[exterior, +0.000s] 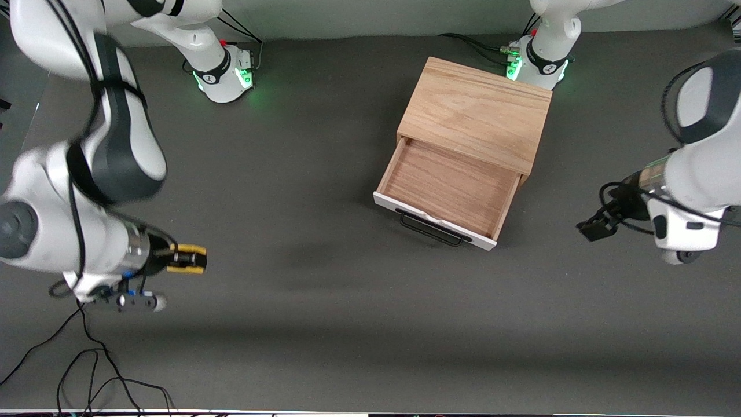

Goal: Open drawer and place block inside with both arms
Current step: 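Carry the yellow cube with the right gripper over the open drawer, then lower the cube into the drawer with the right gripper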

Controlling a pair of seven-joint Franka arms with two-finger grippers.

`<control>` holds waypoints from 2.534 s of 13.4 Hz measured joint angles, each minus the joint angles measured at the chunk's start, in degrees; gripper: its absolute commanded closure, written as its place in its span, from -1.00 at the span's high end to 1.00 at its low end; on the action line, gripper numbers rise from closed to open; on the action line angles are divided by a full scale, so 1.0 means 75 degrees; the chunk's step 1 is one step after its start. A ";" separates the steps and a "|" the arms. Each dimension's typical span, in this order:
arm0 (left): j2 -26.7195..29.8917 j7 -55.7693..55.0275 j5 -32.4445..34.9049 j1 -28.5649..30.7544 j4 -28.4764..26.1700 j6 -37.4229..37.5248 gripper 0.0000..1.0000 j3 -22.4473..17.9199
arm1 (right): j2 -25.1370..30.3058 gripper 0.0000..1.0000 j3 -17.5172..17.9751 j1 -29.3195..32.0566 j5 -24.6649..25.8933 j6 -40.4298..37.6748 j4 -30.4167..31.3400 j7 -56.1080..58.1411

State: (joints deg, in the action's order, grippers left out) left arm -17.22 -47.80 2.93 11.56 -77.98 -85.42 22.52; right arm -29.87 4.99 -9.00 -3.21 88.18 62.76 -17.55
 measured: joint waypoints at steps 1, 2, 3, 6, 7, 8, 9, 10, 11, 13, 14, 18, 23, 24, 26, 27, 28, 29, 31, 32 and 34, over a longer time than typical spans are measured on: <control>0.0158 0.0684 -0.0001 0.0151 -0.0119 0.0116 0.99 0.0001 | 0.0185 -1.00 0.0279 -0.0079 -0.0152 -0.0376 -0.0279 -0.0521; 0.0339 0.1393 -0.0001 0.0305 -0.0299 0.0197 0.99 0.0000 | 0.0273 -1.00 0.0642 -0.0113 -0.0250 -0.0541 -0.0478 -0.1158; 0.0532 0.2133 -0.0001 0.0466 -0.0514 0.0218 0.99 -0.0003 | 0.0276 -1.00 0.1145 -0.0118 -0.0278 -0.0535 -0.0570 -0.1826; 0.1049 0.4024 -0.0001 0.0997 -0.1115 0.0206 0.99 -0.0014 | -0.0080 -1.00 0.2252 -0.0895 0.0086 0.0503 -0.0545 -0.3819; 0.1165 0.4394 -0.0001 0.1080 -0.1231 0.0192 0.99 -0.0017 | -0.0335 -1.00 0.2279 -0.1436 0.0326 0.0938 -0.0524 -0.4380; 0.1273 0.4778 0.0000 0.1100 -0.1328 0.0135 0.99 -0.0014 | -0.0647 -1.00 0.2281 -0.1954 0.0513 0.1386 -0.0499 -0.4913; 0.1390 0.5217 0.0001 0.1099 -0.1452 -0.0036 0.99 -0.0009 | -0.0976 -1.00 0.2277 -0.2402 0.0686 0.1810 -0.0481 -0.5420; 0.1533 0.5669 0.0003 0.1100 -0.1617 -0.0250 0.99 -0.0023 | -0.1301 -1.00 0.2272 -0.2781 0.0881 0.2200 -0.0475 -0.5932; 0.1693 0.6105 0.0003 0.1103 -0.1809 -0.0497 0.99 -0.0059 | -0.1614 -1.00 0.2271 -0.3102 0.1045 0.2540 -0.0474 -0.6433; 0.2005 0.6566 0.0003 0.1115 -0.2230 -0.0897 0.99 -0.0132 | -0.2102 -1.00 0.2264 -0.3596 0.1256 0.2885 -0.0482 -0.7211; 0.2162 0.6638 0.0003 0.1116 -0.2445 -0.1065 0.99 -0.0151 | -0.2273 -1.00 0.2261 -0.3775 0.1334 0.2923 -0.0484 -0.7507; 0.2481 0.6715 0.0000 0.1116 -0.2811 -0.1236 0.99 -0.0179 | -0.2828 -1.00 0.2248 -0.4114 0.1535 0.3251 -0.0485 -0.8546; 0.2484 0.6738 -0.0004 0.1118 -0.2776 -0.1309 0.99 -0.0196 | -0.3134 -0.93 0.2247 -0.4235 0.1824 0.3309 -0.0485 -0.8752; 0.2474 0.6743 -0.0007 0.1119 -0.2734 -0.1310 0.99 -0.0202 | -0.3172 -0.73 0.2247 -0.4263 0.1835 0.3357 -0.0485 -0.8765; 0.2441 0.6761 -0.0019 0.1093 -0.2622 -0.1311 0.99 -0.0216 | -0.3213 0.84 0.2247 -0.4297 0.1931 0.3396 -0.0485 -0.8779; 0.2402 0.6764 -0.0030 0.0952 -0.2544 -0.1310 0.99 -0.0341 | -0.3223 1.00 0.2246 -0.4309 0.2020 0.3398 -0.0485 -0.8788; 0.2360 0.6764 -0.0036 0.0508 -0.2483 -0.1311 0.99 -0.0765 | -0.3228 1.00 0.2246 -0.4332 0.2158 0.3400 -0.0486 -0.8792; 0.2323 0.6764 -0.0038 -0.0069 -0.2442 -0.1310 0.99 -0.1334 | -0.3228 1.00 0.2247 -0.4372 0.2350 0.3402 -0.0490 -0.8797; 0.2272 0.6766 -0.0040 -0.0837 -0.2414 -0.1310 0.99 -0.2072 | -0.3228 1.00 0.2247 -0.4438 0.2540 0.3412 -0.0520 -0.8810; 0.2262 0.6766 -0.0040 -0.0999 -0.2413 -0.1310 0.99 -0.2193 | -0.3227 1.00 0.2247 -0.4448 0.2568 0.3412 -0.0565 -0.8811; 0.2262 0.6766 -0.0040 -0.1232 -0.2411 -0.1310 0.99 -0.2353 | -0.3201 1.00 0.2243 -0.4429 0.2578 0.3373 -0.0708 -0.8811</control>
State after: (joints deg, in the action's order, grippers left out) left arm -0.26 2.94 2.63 2.32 -96.06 -95.25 4.87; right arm -53.87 21.81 -42.21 16.12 113.48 57.45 -83.63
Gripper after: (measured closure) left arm 0.000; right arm 0.000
